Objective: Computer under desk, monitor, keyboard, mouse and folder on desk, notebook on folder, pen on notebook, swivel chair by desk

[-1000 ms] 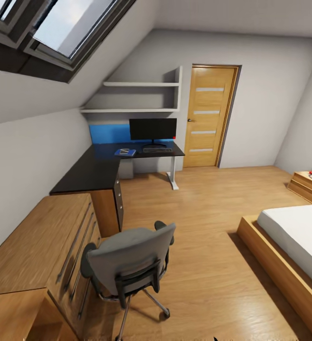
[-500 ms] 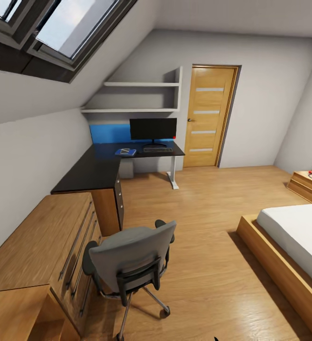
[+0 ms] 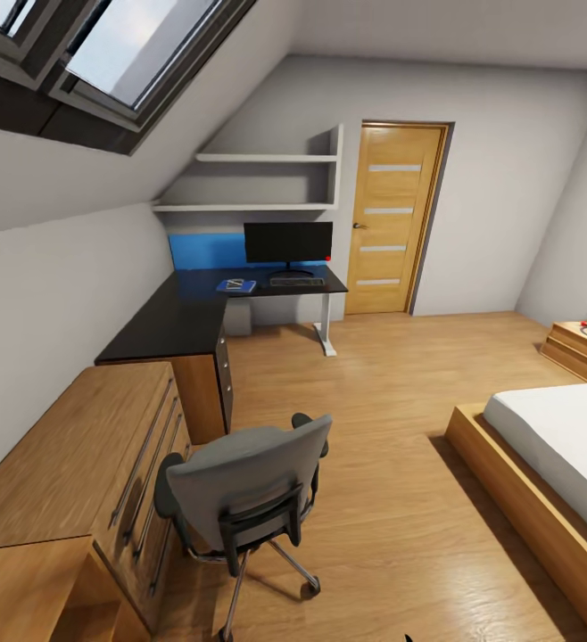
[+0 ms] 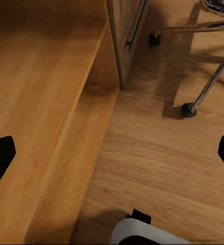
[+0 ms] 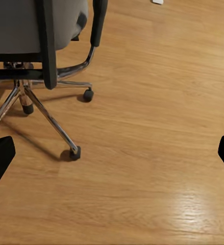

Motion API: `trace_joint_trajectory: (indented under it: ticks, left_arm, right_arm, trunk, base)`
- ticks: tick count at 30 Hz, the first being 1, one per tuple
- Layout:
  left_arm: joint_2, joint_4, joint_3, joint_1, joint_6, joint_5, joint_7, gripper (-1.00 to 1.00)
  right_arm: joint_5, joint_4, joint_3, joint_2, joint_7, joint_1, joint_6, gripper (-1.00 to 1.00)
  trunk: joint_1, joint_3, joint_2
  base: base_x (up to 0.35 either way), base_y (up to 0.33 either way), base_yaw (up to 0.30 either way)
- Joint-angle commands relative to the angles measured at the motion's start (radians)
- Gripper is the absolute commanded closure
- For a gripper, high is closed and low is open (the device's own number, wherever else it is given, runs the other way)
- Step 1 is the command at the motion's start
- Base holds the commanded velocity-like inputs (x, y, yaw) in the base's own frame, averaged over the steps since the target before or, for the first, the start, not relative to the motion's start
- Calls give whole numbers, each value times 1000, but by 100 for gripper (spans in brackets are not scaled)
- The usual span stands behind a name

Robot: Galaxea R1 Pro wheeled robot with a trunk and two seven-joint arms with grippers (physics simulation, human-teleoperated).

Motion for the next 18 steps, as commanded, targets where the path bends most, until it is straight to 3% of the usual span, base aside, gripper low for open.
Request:
trace_joint_trajectory:
  ticks: [1, 5, 6, 8, 13, 14, 15, 17, 18]
  left_arm:
    - [-1, -11, 5, 1, 17, -2, 1, -100]
    - [-3, -105, 5, 2, 157, 1, 2, -100]
    - [-8, -259, 5, -1, 427, 4, 1, -100]
    - [-15, -282, 5, -17, 453, 4, 2, -100]
    - [-27, -303, 6, -123, 556, 5, 2, -100]
    - [-29, -303, 6, -160, 612, 6, 2, -100]
    - [-30, -302, 7, -209, 691, 7, 1, -100]
    - [-32, -295, 7, -243, 735, 21, -1, -100]
    - [-33, -285, 8, -260, 757, 51, -5, -100]
  right_arm:
    - [-10, 1, 9, 1, -1, -1, -3, -100]
    - [-9, 1, 11, 2, -1, -1, -4, -100]
    - [-3, -9, 15, 4, 0, -1, -12, -100]
    - [-6, -34, 13, 4, -2, -1, -5, -100]
    - [-53, -138, 5, 1, -6, -7, 98, -100]
    - [-84, -163, 3, 0, -6, -15, 163, -100]
    - [-141, -195, 1, -1, -5, -46, 274, -100]
    - [-208, -213, 0, -1, -3, -94, 370, -100]
    - [-275, -218, -1, -2, 0, -137, 426, -100]
  trunk:
    - [4, -5, -9]
    - [20, -17, -37]
    - [23, -20, -44]
    - [31, -27, -58]
    - [50, -42, -93]
    - [54, -45, -100]
    - [58, -48, -107]
    - [66, -55, -121]
    - [69, -58, -128]
  base:
    - [0, 0, 0]
    - [0, 0, 0]
    - [0, 0, 0]
    - [0, 0, 0]
    - [0, 0, 0]
    - [0, 0, 0]
    - [0, 0, 0]
    - [0, 0, 0]
    - [0, 0, 0]
